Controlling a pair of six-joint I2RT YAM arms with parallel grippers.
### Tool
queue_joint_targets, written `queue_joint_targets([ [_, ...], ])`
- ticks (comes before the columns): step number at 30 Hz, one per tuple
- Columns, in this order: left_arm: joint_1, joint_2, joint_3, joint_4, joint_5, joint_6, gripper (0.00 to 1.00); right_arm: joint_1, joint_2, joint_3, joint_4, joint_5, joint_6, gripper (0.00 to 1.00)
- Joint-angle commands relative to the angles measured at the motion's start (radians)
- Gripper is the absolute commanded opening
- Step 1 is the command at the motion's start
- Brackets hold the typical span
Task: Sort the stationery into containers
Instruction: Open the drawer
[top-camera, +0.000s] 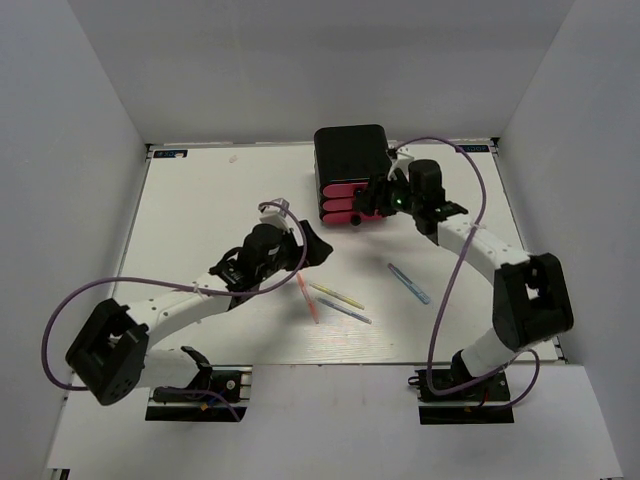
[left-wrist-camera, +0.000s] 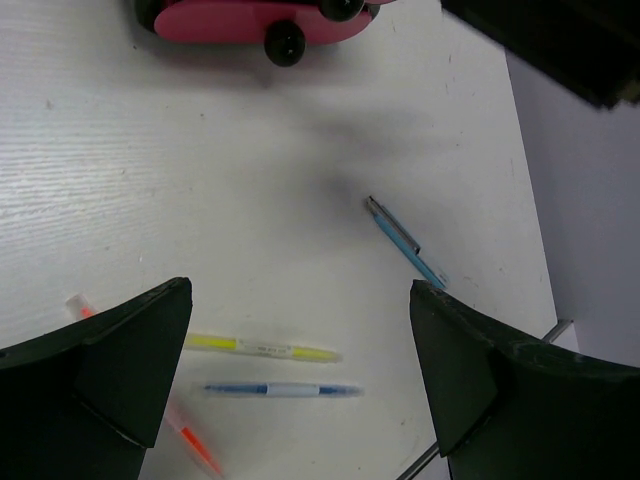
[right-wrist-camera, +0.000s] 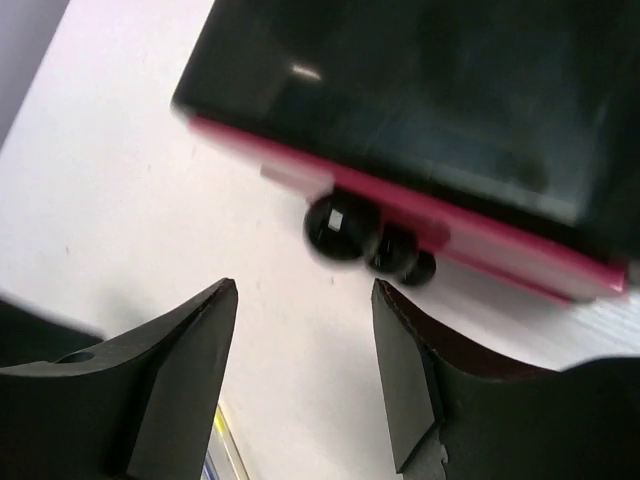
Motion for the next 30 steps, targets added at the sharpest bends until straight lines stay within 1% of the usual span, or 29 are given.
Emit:
queue_joint_targets([
  [1,-0.003,0.062,0.06,0.111,-0.006,-0.003,0.99,-0.004,-0.15,-0.096,-0.011,-0.049,-0.105,0.63],
  [3,-0.003,0.099,0.069,0.15,-0.034,-0.013,0.99,-0.007,-0.189,-0.174,-0.051,-0.059,-0.137,0.64],
  [4,-0.003,0.118,0.07,0.193,-0.045,-0.023,0.99,-0.01,-0.25,-0.194,-0.058,-0.059,-0.174,0.66],
  [5,-0.003,0.153,0.079,0.214,-0.066,-0.034,0.99,-0.014,-0.273,-0.213,-0.065,-0.059,-0.186,0.66],
  [6,-0.003,0.171,0.079,0.236,-0.077,-0.034,0.99,-0.017,-0.294,-0.277,-0.074,-0.057,-0.202,0.66],
  [8,-0.003,0.211,0.091,0.3,-0.109,-0.054,0.97,-0.024,-0.398,-0.322,-0.063,-0.039,-0.257,0.66],
  [9,-0.003,0.254,0.112,0.323,-0.118,-0.054,0.95,-0.026,-0.448,-0.377,-0.057,-0.028,-0.284,0.64],
  [10,-0.003,0.279,0.123,0.345,-0.128,-0.063,0.94,-0.033,-0.475,-0.395,-0.033,0.018,-0.292,0.57],
  [11,-0.003,0.303,0.137,0.375,-0.137,-0.063,0.94,-0.035,-0.53,-0.437,-0.019,0.038,-0.303,0.45],
  [12,-0.003,0.329,0.167,0.391,-0.137,-0.072,0.89,-0.038,-0.569,-0.467,-0.002,0.067,-0.335,0.11],
  [13,-0.003,0.381,0.184,0.4,-0.137,-0.082,0.87,-0.05,-0.58,-0.475,0.015,0.085,-0.341,0.0],
  [14,-0.003,0.409,0.204,0.418,-0.137,-0.091,0.85,-0.053,-0.589,-0.48,0.011,0.09,-0.352,0.0],
  [15,-0.003,0.434,0.24,0.419,-0.137,-0.091,0.81,-0.055,-0.585,-0.475,0.003,0.089,-0.354,0.0],
  [16,-0.003,0.476,0.26,0.429,-0.125,-0.091,0.79,-0.067,-0.58,-0.471,-0.017,0.087,-0.354,0.0],
  [17,-0.003,0.495,0.277,0.429,-0.125,-0.1,0.79,-0.067,-0.574,-0.471,-0.019,0.083,-0.352,0.0],
  [18,-0.003,0.511,0.302,0.429,-0.125,-0.109,0.74,-0.076,-0.575,-0.471,-0.019,0.081,-0.349,0.0],
  [21,-0.003,0.567,0.346,0.448,-0.115,-0.119,0.68,-0.09,-0.577,-0.478,-0.003,0.076,-0.332,0.0],
  [30,-0.003,0.67,0.464,0.399,-0.125,-0.128,0.69,-0.124,-0.578,-0.491,0.012,0.086,-0.315,0.0],
])
